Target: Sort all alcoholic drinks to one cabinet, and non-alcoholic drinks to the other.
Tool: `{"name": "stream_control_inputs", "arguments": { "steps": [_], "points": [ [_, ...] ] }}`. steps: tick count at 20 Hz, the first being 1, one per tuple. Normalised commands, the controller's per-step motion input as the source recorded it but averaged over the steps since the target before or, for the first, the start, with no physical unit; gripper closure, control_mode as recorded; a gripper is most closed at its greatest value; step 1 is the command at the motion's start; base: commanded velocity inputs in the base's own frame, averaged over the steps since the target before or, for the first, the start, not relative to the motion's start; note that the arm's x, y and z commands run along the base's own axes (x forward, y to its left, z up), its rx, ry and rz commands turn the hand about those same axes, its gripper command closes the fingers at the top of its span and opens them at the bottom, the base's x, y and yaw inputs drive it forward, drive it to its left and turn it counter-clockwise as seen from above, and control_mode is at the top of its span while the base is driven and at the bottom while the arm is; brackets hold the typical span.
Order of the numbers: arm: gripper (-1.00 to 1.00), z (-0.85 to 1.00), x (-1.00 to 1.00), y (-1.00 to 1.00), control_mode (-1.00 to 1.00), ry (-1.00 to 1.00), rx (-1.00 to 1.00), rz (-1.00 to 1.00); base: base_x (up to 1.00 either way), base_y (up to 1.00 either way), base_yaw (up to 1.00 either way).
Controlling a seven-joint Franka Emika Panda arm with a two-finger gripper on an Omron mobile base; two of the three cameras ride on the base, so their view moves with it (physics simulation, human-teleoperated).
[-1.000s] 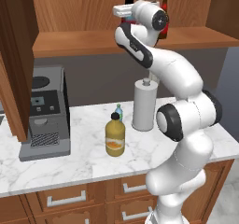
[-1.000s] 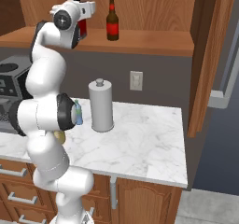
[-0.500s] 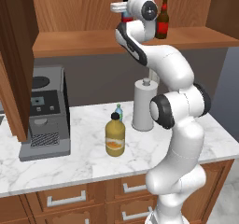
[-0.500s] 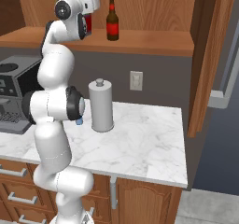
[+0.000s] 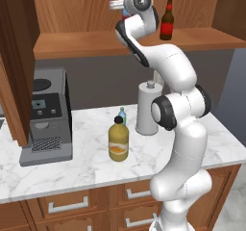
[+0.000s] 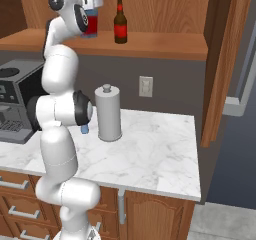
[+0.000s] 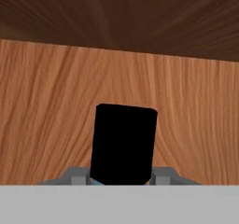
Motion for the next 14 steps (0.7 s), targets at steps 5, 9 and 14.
{"name": "stream_control_inputs", "arguments": {
  "steps": [5,9,14],
  "points": [
    [-1.00,-0.05,-0.03,0.00,-1.00,0.04,0.00,-0.04,0.00,0.00,0.00],
    [-1.00,0.00,-0.33,0.00,-1.00,0.00,0.00,-0.03,0.00,0.00,0.00],
    [-1.00,0.00,-0.66,0.00,-1.00,0.00,0.00,-0.07,0.00,0.00,0.00]
  ]
}}
